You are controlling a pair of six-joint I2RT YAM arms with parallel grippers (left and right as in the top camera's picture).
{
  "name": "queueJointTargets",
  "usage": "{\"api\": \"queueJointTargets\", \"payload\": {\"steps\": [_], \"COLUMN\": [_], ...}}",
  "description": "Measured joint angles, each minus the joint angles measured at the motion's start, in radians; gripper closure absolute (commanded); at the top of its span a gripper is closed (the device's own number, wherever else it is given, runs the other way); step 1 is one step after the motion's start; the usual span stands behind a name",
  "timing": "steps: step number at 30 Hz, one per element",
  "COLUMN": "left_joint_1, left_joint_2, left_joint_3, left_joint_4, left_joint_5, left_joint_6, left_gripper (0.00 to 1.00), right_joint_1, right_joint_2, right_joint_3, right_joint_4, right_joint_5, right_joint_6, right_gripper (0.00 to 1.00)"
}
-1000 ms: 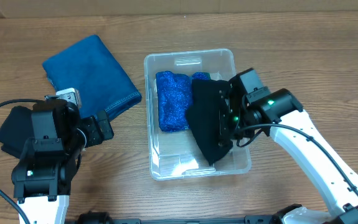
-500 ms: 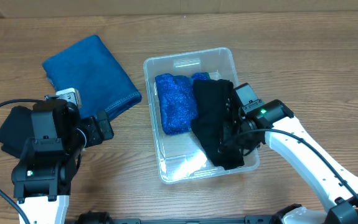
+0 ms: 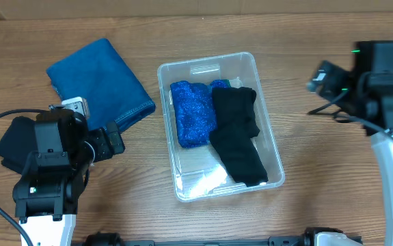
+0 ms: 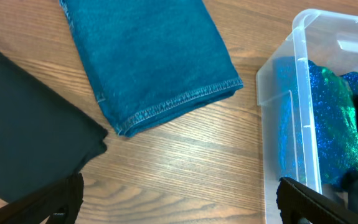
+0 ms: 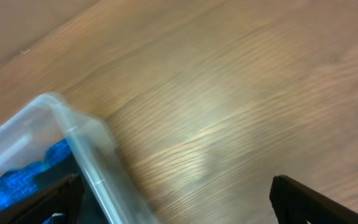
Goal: Pack container
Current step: 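Move the left gripper to the black cloth on the left and grasp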
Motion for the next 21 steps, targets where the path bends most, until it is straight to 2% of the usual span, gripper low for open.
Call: {"api": "queueJointTargets", "payload": {"steps": [3,6,10,14,17,21], "left_joint_1": [0.007,0.076,0.272,0.486,0.562,0.568], "left_joint_2": [0.000,0.000,0.000,0.000,0.000,0.000], "left_joint_3": [0.000,0.001,0.001,0.001,0.001,0.001], "left_joint_4": [-0.041,-0.140,-0.237,-0.256,-0.257,-0.258], "left_joint_5": [-0.009,-0.050,-0.066,-0.048,-0.039,-0.029], "left_joint_6": [-0.058,-0.160,-0.224,-0.238,-0.238,-0.238], "left_gripper": [0.00,0.00,0.00,0.00,0.00,0.00], "right_joint_1": [-0.165,-0.192,-0.134,-0.028,0.056,0.136], "right_joint_2": [0.064,0.164,0.327,0.387,0.387,0.387], "right_joint_3": [0.000,0.000,-0.013,-0.047,-0.068,-0.073], "right_joint_4": [-0.071,-0.159,-0.229,-0.227,-0.245,-0.240], "right_joint_5": [-0.094,-0.154,-0.189,-0.203,-0.210,-0.210], "right_joint_6": [-0.048,-0.083,-0.131,-0.163,-0.216,-0.252], "right_gripper": [0.00,0.02,0.04,0.02,0.00,0.00]}}
